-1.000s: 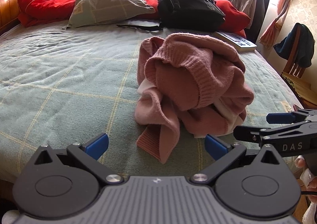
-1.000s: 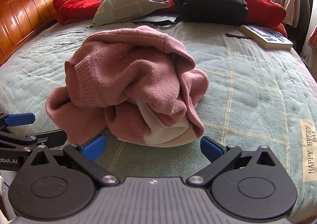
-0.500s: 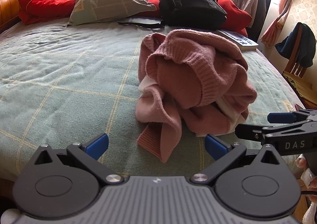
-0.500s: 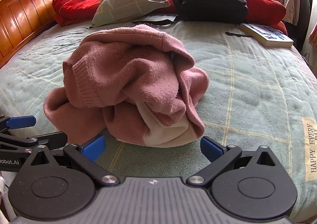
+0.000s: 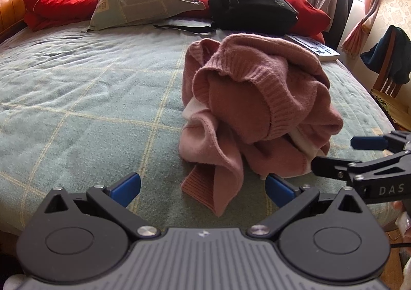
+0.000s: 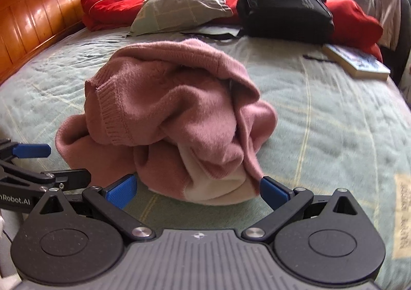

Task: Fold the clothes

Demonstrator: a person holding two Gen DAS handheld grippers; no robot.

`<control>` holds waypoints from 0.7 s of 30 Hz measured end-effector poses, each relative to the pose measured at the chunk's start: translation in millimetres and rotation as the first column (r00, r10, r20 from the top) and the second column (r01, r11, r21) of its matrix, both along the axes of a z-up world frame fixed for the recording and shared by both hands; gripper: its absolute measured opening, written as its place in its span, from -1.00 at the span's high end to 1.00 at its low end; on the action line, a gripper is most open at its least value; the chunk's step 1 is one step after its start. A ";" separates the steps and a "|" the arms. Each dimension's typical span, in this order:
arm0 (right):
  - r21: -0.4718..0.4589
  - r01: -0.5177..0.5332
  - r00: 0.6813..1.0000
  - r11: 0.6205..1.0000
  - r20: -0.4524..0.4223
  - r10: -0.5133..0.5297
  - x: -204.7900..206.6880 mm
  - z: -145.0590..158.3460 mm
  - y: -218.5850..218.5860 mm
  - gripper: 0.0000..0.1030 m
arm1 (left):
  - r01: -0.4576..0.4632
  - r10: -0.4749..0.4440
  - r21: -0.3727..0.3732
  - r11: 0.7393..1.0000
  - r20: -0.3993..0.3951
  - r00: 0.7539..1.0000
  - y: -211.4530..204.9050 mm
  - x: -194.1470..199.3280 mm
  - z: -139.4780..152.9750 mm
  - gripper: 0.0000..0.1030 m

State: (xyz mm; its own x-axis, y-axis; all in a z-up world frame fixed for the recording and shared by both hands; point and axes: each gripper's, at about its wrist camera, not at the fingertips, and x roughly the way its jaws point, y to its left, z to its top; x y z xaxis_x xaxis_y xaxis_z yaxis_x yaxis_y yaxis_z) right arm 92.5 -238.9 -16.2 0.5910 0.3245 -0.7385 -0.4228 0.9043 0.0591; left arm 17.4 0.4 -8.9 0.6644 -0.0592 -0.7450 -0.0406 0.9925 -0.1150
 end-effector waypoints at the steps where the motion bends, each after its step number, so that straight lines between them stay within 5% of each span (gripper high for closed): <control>1: -0.008 -0.006 1.000 1.000 0.008 0.006 0.9 0.6 -0.2 -1.00 | -0.001 0.001 0.005 1.000 -0.001 1.000 0.2 1.2 0.0 -0.99; 11: -0.068 -0.090 0.993 0.994 0.066 0.095 6.9 10.6 4.3 -1.00 | -0.016 0.015 0.025 1.000 0.010 1.000 10.2 15.3 0.1 -0.99; 21: -0.082 -0.131 0.964 0.988 0.221 0.146 30.7 45.5 1.1 -1.00 | -0.032 0.032 -0.007 0.999 -0.014 0.999 38.3 27.4 -16.5 -0.99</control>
